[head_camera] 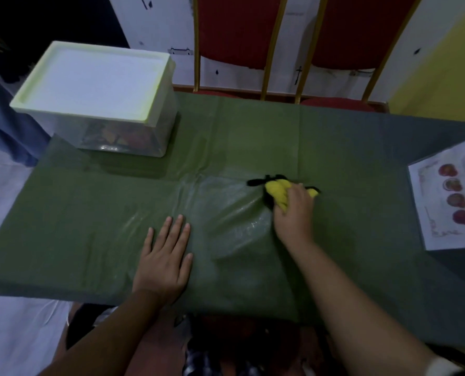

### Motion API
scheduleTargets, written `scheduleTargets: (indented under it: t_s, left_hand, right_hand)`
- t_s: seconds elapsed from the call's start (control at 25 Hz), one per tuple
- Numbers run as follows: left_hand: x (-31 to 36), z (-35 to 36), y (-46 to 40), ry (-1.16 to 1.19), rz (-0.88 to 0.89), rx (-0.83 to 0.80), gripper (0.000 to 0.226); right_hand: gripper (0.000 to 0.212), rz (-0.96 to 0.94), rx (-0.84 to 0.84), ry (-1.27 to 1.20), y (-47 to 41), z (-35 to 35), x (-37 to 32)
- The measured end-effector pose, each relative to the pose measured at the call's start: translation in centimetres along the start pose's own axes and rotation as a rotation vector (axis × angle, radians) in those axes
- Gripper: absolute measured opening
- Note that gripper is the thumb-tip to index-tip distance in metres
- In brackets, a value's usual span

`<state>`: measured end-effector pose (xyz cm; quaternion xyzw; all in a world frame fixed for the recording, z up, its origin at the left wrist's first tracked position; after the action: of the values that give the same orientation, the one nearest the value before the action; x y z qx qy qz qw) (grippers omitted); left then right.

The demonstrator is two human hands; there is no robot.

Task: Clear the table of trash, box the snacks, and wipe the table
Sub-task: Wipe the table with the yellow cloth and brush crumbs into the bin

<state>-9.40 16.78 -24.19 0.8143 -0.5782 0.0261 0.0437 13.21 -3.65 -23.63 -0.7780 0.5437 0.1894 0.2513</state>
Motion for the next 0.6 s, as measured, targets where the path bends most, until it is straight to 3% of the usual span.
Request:
scheduleTargets:
  t_s: [0.08,0.2,0.32,0.4,0.48,0.6]
  left_hand:
    - [-0.1,0.1,0.0,0.006,0.0,0.006,0.063]
    - [0.0,0.1,-0.1,0.009,0.008,0.01,0.063]
    - [0.0,0.1,0.0,0.008,0.018,0.014,0.062]
    - [-0.1,0.1,-0.1,0.006,0.016,0.016,0.062]
    - [-0.1,0.2,-0.1,0.005,0.013,0.012,0.063]
    - [0.0,0.3,0.0,0.002,0.01,0.02,0.063]
  right_hand:
    - [0.032,-0.069,-0.06,-0.008,0.9,1.9,-4.1]
    - [0.036,-0.328,-0.251,-0.072,5.6,3.4,-7.6]
    - [0.046,-0.665,-0.482,-0.025,9.2,2.2,-5.6]
    - [0.049,-0.812,-0.538,0.04,7.4,0.9,-3.0]
    - [0.051,-0.767,-0.498,0.101,3.9,-0.5,-0.3]
    - [0.055,-0.511,-0.385,0.152,-0.9,-3.6,4.2]
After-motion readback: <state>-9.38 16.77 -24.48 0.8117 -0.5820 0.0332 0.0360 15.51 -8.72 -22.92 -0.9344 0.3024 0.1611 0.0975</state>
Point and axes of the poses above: each hand's wrist, its own y-axis away from the middle knuckle, its own z-axis out of the palm, x = y × z, the point moved 2 cm from there along -y, towards the middle knuckle, and after that the axes turned 4 degrees about x, right-handed, at the moved point
